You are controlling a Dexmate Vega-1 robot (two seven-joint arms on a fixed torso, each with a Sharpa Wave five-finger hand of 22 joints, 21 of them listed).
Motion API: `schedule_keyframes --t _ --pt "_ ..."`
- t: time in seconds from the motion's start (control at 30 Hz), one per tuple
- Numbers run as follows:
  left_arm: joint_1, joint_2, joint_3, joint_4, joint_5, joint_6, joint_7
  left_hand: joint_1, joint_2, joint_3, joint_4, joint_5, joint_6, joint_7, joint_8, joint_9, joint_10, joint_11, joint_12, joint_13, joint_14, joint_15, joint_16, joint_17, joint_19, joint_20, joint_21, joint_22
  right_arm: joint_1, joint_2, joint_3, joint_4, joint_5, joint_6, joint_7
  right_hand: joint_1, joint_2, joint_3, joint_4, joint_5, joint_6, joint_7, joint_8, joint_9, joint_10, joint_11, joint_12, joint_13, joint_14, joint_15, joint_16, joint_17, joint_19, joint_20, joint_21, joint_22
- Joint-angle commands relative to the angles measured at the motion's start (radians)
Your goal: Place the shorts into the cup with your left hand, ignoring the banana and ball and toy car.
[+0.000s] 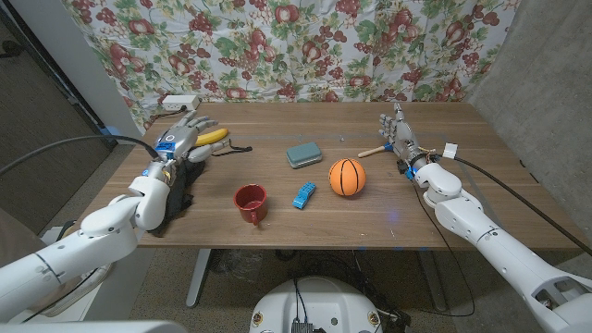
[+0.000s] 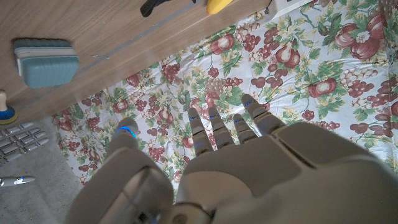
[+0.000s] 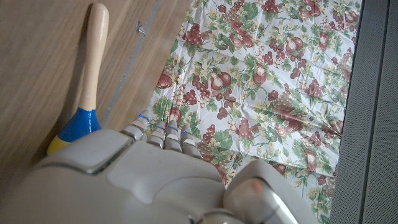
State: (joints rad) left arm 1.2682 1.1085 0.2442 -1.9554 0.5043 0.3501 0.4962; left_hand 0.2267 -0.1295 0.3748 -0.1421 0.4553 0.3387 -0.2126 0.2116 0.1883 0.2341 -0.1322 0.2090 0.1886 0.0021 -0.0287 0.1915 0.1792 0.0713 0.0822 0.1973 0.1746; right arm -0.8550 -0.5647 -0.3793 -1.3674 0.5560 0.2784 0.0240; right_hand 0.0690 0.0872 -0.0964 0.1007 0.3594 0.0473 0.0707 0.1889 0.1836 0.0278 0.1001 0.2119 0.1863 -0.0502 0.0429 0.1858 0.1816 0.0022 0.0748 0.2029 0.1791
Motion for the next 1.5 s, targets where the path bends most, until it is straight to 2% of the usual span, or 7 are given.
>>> schedule_keyframes --t 0.03,0.6,1.5 --pt "0.015 0.003 -0.012 -0.001 -0.006 0.007 -0.002 0.004 -0.009 -0.002 -0.001 0.007 -0.005 -0.002 -0.006 0.003 -0.003 -0.004 -0.003 0.002 -0.008 -0.052 -0.001 0.003 -0.007 0.002 -0.002 0.003 0.003 0.001 -0.002 0.003 -0.001 -0.003 0.001 0.001 -0.004 0.0 -0.004 0.006 0.007 0.001 0.007 0.003 -0.001 -0.004 0.003 0.001 -0.007 -0.005 -0.001 0.001 0.001 0.002 -0.001 0.002" --pt "0.047 0.018 -0.041 -0.014 -0.008 0.036 -0.03 0.004 -0.008 -0.002 -0.001 0.013 -0.02 -0.001 -0.013 0.003 -0.011 -0.001 -0.006 0.002 -0.011 -0.047 -0.002 0.003 -0.005 0.0 -0.001 0.003 0.017 -0.009 -0.013 -0.002 -0.025 -0.018 -0.001 0.001 -0.003 0.0 -0.005 0.007 0.006 0.002 0.006 0.003 -0.001 -0.002 0.003 0.001 -0.008 -0.004 0.0 0.001 0.001 0.002 -0.001 0.002" --pt "0.068 0.006 -0.072 -0.002 -0.007 0.045 -0.052 0.004 -0.006 -0.004 0.0 0.019 -0.026 0.0 -0.014 0.004 -0.01 0.0 -0.006 0.003 -0.012 -0.046 -0.001 0.003 -0.001 -0.005 0.0 0.003 0.022 -0.007 -0.011 0.009 -0.018 -0.019 0.011 0.001 -0.004 -0.001 -0.006 0.008 0.007 0.002 0.005 0.003 -0.001 -0.002 0.003 0.001 -0.007 -0.006 0.0 0.001 0.003 0.003 -0.002 0.002"
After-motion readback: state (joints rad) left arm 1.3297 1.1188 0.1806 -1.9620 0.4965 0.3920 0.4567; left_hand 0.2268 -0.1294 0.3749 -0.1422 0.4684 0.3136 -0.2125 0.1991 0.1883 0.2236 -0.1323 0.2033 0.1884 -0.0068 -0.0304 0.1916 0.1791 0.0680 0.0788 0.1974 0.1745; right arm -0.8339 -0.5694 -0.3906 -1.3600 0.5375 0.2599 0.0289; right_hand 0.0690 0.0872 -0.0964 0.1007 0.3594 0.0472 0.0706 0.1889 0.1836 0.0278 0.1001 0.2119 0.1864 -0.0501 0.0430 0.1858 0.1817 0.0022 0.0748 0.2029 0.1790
